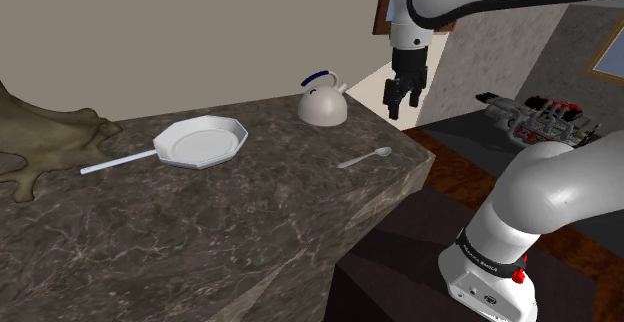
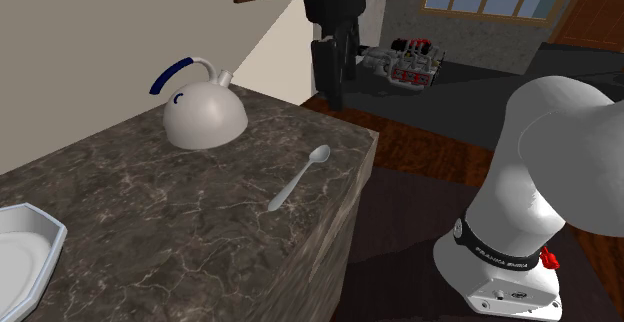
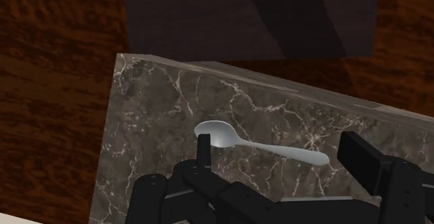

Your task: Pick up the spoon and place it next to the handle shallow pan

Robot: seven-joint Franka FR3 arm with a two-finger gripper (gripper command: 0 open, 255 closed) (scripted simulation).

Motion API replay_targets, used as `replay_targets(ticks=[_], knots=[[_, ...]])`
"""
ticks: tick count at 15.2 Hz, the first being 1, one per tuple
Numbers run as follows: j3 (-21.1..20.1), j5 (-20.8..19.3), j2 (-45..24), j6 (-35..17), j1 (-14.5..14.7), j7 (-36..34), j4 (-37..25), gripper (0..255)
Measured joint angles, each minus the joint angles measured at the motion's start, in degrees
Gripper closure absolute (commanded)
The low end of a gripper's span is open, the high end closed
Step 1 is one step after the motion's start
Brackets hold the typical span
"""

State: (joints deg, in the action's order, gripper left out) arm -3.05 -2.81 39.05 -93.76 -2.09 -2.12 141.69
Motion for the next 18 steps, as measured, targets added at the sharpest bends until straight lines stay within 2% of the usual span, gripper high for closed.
replay_targets(ticks=[11, 18], knots=[[1.27, -3.58, -18.25, -17.74, -3.94, -4.07, 4.51, 0], [1.69, -4.44, -21.02, -24.04, -4.54, -4.59, 8.27, 0]])
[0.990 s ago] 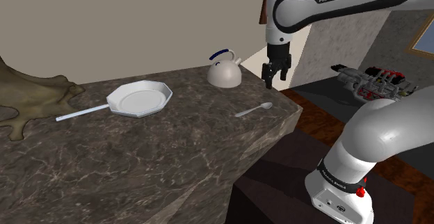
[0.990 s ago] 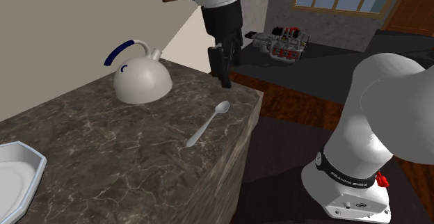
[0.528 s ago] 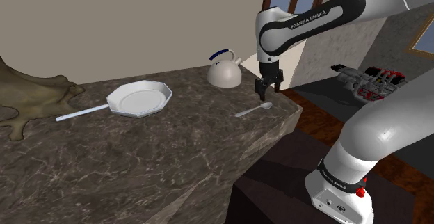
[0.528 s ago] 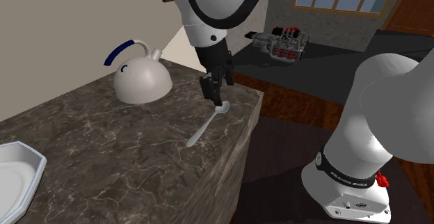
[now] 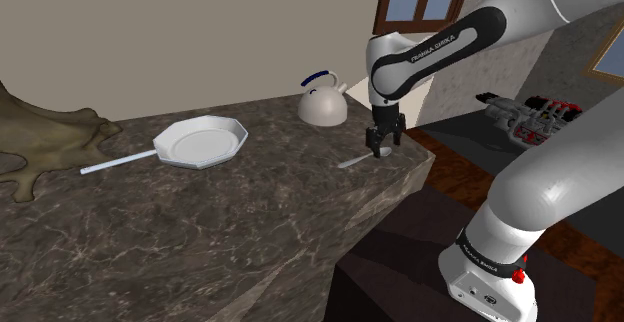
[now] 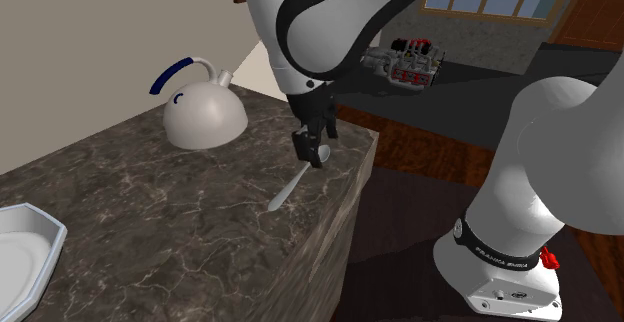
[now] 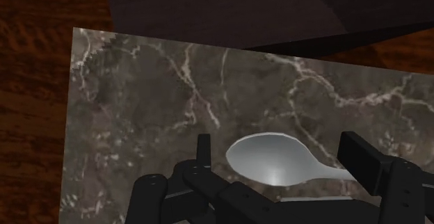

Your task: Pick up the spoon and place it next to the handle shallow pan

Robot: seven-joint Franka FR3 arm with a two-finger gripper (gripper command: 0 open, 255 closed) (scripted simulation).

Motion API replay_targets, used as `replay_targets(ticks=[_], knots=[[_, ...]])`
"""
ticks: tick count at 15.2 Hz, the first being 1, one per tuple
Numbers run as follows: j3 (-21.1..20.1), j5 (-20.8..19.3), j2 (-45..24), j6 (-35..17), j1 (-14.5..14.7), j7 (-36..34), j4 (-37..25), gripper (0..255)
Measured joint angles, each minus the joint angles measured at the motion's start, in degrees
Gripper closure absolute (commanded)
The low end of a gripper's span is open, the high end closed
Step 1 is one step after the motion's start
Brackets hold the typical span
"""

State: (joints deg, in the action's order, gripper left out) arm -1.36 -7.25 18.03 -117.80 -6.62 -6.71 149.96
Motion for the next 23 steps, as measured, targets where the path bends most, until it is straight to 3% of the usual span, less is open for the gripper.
replay_targets(ticks=[7, 8, 18, 23], knots=[[0.11, -0.20, -0.65, -1.35, -0.13, -0.04, 0.65, 0], [0.11, -0.20, -0.65, -1.35, -0.13, -0.04, 0.65, 255], [0.12, -0.21, -0.60, -1.36, -0.14, -0.03, 0.63, 255], [0.06, 0.14, 1.40, 2.19, 0.01, 0.37, -0.91, 255]])
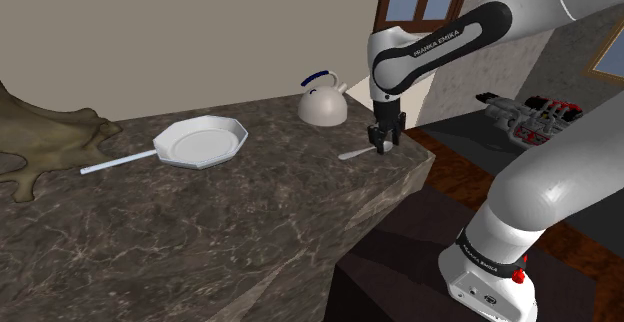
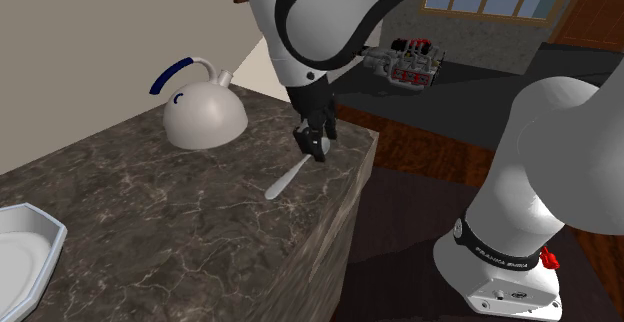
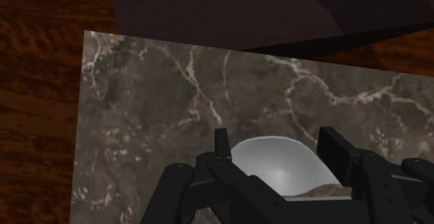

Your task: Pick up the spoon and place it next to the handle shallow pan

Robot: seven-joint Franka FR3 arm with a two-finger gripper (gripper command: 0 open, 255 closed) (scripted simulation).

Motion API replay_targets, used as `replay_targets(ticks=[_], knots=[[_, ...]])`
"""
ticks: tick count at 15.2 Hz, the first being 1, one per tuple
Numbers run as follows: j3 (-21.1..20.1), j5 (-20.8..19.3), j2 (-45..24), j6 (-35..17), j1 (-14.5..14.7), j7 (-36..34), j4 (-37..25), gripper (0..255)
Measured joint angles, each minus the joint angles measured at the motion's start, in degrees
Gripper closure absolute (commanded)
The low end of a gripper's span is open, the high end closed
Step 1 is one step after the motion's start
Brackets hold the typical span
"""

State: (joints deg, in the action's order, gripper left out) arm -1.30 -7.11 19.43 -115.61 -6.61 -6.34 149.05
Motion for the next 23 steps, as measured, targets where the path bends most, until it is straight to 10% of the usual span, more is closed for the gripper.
replay_targets(ticks=[17, 23], knots=[[-0.01, 0.75, 6.10, 14.45, 0.18, 1.74, -8.43, 255], [-3.03, 2.57, -2.56, 15.21, 2.00, -2.31, -17.45, 255]])
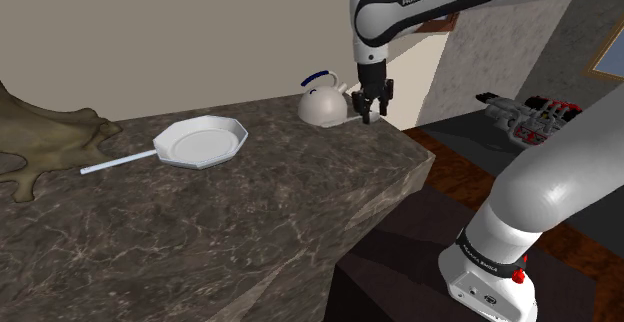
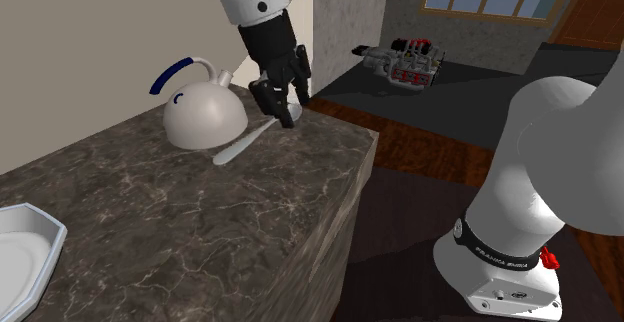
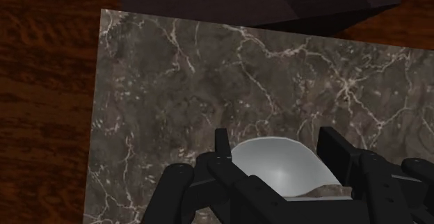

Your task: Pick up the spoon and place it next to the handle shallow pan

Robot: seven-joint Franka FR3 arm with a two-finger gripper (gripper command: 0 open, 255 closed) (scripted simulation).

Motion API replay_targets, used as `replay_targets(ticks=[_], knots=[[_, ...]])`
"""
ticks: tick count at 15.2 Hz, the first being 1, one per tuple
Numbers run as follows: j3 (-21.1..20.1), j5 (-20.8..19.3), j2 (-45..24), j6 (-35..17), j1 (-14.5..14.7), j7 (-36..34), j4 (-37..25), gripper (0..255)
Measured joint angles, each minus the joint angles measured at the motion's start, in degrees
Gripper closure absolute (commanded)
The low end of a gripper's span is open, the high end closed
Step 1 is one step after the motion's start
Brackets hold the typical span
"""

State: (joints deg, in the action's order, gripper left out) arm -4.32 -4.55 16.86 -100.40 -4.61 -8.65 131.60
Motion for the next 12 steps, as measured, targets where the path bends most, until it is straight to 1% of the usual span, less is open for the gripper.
replay_targets(ticks=[6, 12], knots=[[-3.42, 0.95, -11.95, 0.73, 2.22, -5.55, -12.16, 255], [-5.94, 0.39, -24.21, 4.02, 4.79, -10.77, -27.21, 255]])
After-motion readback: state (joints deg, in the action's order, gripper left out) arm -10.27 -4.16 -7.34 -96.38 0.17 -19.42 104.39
